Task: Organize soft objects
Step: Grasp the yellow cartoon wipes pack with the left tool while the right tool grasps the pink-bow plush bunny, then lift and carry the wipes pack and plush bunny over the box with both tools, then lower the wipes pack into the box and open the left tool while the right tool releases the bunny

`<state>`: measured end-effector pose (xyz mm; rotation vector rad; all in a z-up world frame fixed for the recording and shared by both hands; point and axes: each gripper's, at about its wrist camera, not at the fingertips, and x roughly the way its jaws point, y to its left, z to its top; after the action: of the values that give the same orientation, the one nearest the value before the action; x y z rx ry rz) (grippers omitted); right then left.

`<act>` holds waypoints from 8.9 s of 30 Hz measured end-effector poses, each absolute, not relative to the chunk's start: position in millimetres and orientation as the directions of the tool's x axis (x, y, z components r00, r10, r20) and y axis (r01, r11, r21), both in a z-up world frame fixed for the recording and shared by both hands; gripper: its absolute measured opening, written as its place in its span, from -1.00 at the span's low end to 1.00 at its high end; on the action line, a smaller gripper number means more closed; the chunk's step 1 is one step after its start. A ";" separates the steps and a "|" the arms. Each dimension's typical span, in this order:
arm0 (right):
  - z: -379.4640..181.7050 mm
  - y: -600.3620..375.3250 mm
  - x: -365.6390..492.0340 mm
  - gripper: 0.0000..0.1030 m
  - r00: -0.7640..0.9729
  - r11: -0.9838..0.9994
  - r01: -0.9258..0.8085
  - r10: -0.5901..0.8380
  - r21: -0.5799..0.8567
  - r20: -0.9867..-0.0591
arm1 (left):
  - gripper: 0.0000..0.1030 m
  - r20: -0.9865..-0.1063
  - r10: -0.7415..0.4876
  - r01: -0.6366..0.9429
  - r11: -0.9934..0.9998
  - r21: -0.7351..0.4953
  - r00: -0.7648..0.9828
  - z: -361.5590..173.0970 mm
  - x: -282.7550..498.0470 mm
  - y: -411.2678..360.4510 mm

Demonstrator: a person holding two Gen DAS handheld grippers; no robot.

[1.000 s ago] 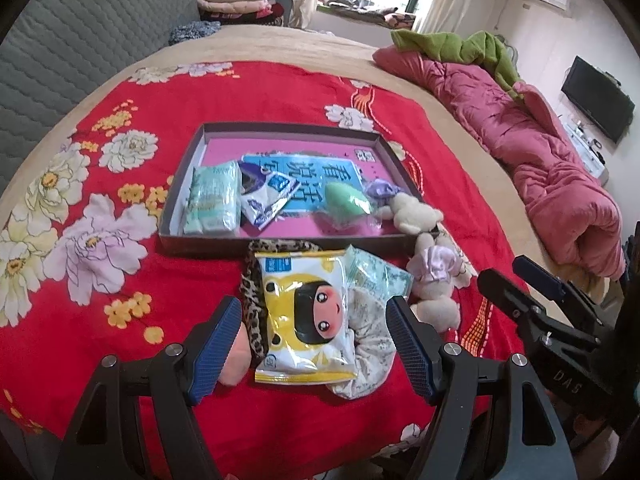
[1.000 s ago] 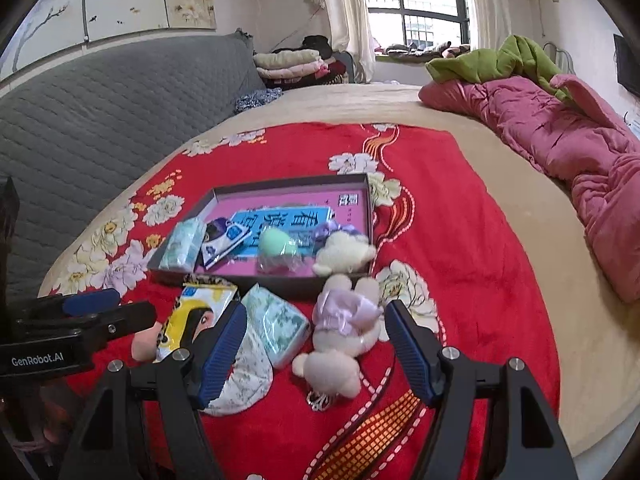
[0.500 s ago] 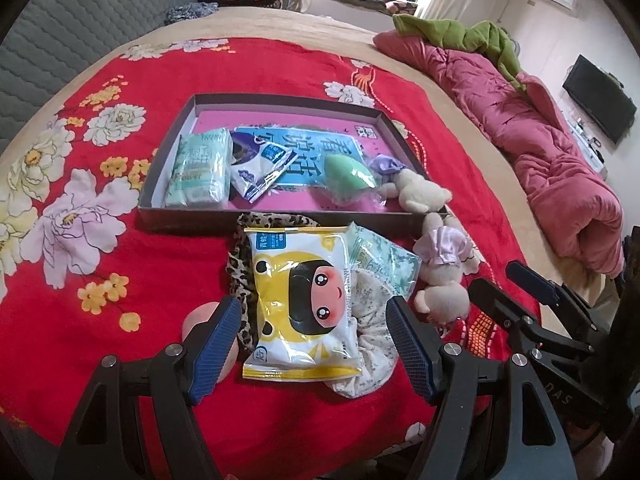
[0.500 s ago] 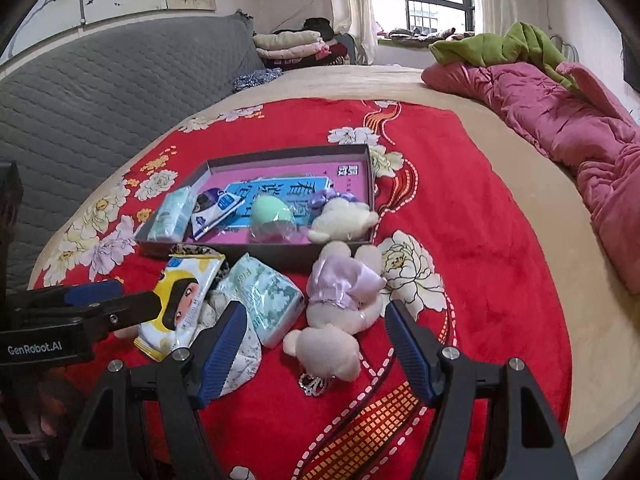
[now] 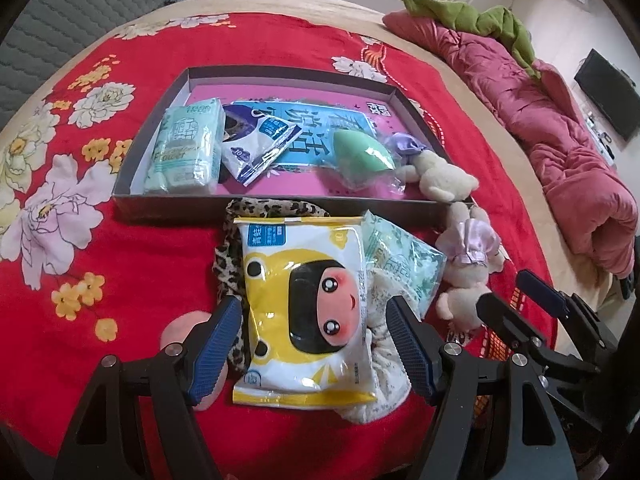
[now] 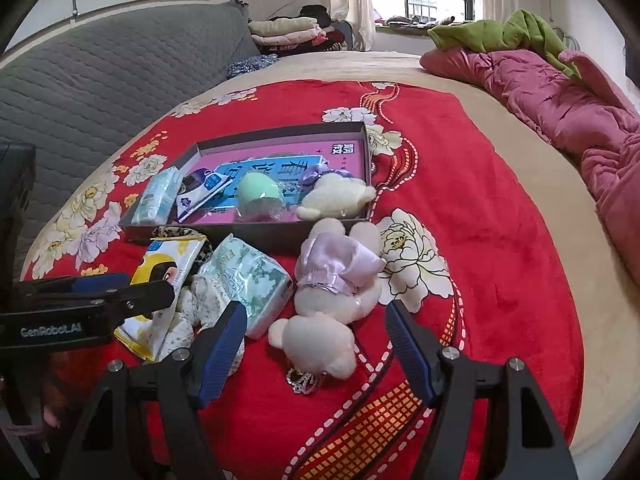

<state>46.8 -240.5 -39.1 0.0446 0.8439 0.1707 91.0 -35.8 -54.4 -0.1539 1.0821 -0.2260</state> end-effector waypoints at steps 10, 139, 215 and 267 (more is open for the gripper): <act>-48.3 -240.5 53.9 0.38 0.642 0.985 -0.135 0.170 0.108 -0.748 | 0.47 -0.871 -0.251 0.084 0.968 -0.238 0.423 -71.4 109.9 -36.3; 6.2 -207.2 148.7 -0.21 0.768 0.996 -0.070 0.088 0.052 -0.634 | 0.10 -0.708 -0.385 0.194 0.921 -0.338 0.593 -53.9 203.0 -28.1; -38.4 -188.8 156.3 -0.10 0.682 0.993 -0.120 0.082 0.000 -0.727 | 0.12 -0.765 -0.251 0.106 0.966 -0.235 0.593 -71.5 217.1 -8.7; -28.3 -194.1 158.4 0.28 0.723 0.994 -0.113 0.077 -0.008 -0.687 | 0.44 -0.713 -0.220 0.124 0.975 -0.185 0.665 -13.4 158.9 5.9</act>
<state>158.4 -194.1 -28.3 -0.0507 0.7561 0.1052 158.9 5.9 -13.4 -0.1243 0.8206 -0.1948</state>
